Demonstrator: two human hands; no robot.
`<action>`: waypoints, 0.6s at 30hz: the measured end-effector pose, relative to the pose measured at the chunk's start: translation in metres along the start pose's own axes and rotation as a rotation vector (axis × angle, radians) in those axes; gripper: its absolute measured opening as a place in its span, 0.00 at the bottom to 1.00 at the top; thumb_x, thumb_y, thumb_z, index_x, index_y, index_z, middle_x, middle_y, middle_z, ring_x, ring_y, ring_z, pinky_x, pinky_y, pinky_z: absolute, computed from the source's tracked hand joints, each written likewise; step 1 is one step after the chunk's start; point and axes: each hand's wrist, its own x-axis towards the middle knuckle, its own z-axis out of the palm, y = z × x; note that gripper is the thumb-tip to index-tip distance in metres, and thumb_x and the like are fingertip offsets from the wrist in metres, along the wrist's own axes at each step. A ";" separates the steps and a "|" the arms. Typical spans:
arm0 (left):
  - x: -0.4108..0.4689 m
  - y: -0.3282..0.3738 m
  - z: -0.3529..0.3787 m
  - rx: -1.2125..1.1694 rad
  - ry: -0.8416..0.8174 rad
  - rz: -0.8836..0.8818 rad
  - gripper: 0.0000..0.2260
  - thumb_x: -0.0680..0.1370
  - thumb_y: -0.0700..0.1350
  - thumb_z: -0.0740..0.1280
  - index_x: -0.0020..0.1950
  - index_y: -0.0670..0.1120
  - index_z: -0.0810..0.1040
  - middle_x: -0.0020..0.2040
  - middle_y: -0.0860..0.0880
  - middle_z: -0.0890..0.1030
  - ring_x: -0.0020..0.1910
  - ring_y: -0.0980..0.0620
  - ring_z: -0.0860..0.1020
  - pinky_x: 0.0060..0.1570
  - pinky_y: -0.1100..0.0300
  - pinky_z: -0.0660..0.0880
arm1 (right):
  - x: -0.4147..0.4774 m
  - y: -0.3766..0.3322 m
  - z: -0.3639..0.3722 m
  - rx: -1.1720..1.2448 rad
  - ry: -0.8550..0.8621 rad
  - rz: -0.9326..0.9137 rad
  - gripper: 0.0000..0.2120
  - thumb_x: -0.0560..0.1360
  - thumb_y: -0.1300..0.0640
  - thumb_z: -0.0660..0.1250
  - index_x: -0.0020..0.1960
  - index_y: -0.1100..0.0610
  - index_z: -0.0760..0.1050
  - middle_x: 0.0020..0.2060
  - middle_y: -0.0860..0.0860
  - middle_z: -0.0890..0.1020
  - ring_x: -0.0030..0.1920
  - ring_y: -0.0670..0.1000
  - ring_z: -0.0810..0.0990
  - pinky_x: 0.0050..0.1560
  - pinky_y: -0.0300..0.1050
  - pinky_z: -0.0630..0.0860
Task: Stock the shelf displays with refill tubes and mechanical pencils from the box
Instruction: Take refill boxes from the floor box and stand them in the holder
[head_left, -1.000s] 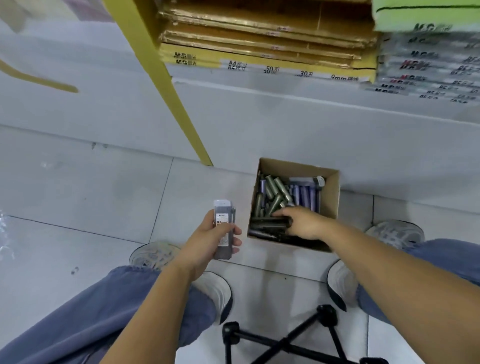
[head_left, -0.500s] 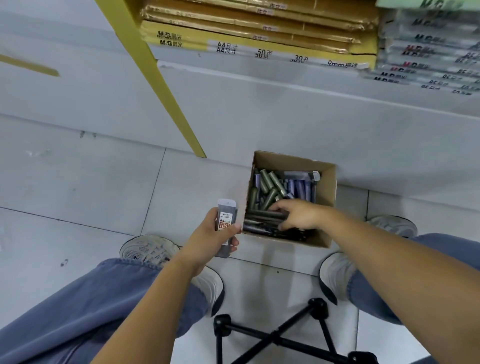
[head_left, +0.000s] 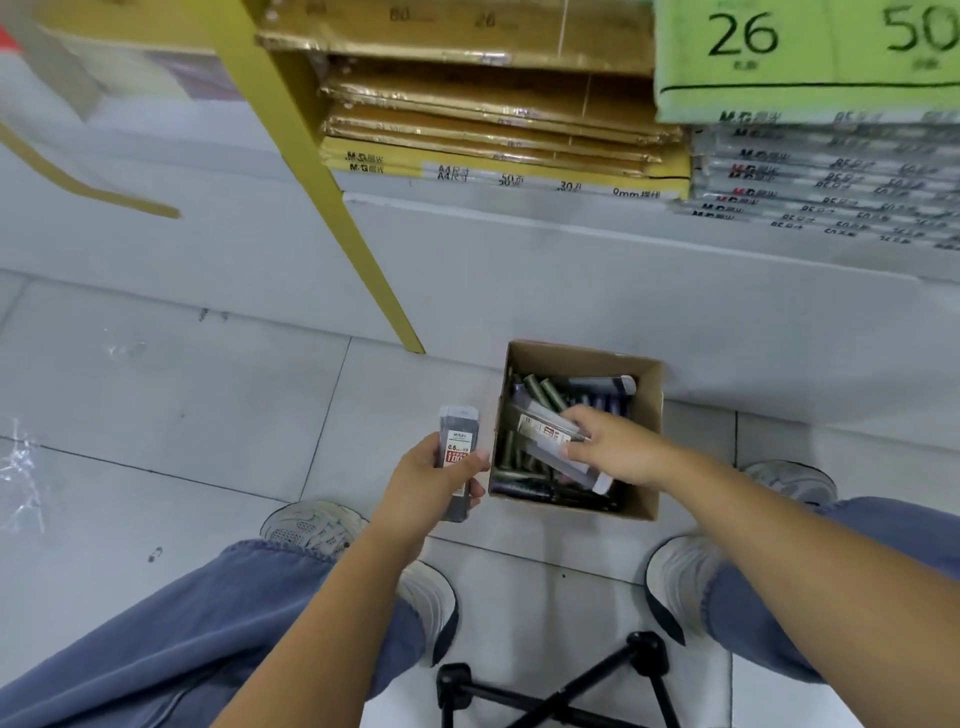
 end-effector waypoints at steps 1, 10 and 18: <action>-0.003 0.006 0.001 -0.015 -0.008 0.019 0.10 0.78 0.49 0.72 0.54 0.44 0.79 0.40 0.40 0.83 0.33 0.52 0.79 0.34 0.59 0.78 | -0.008 -0.004 -0.004 0.127 0.009 -0.009 0.12 0.79 0.53 0.64 0.60 0.46 0.66 0.54 0.49 0.79 0.47 0.51 0.84 0.49 0.53 0.81; -0.044 0.101 0.000 -0.070 -0.127 0.271 0.09 0.78 0.48 0.72 0.58 0.52 0.80 0.50 0.53 0.86 0.48 0.56 0.85 0.41 0.58 0.82 | -0.106 -0.069 -0.066 0.143 0.022 -0.249 0.08 0.78 0.58 0.67 0.56 0.56 0.74 0.40 0.58 0.84 0.37 0.55 0.84 0.34 0.46 0.79; -0.117 0.191 -0.006 0.154 -0.500 0.343 0.17 0.76 0.47 0.74 0.64 0.53 0.77 0.56 0.47 0.85 0.53 0.44 0.84 0.49 0.45 0.82 | -0.200 -0.170 -0.110 -0.030 0.192 -0.513 0.13 0.72 0.58 0.74 0.54 0.49 0.75 0.39 0.54 0.84 0.32 0.53 0.82 0.34 0.45 0.77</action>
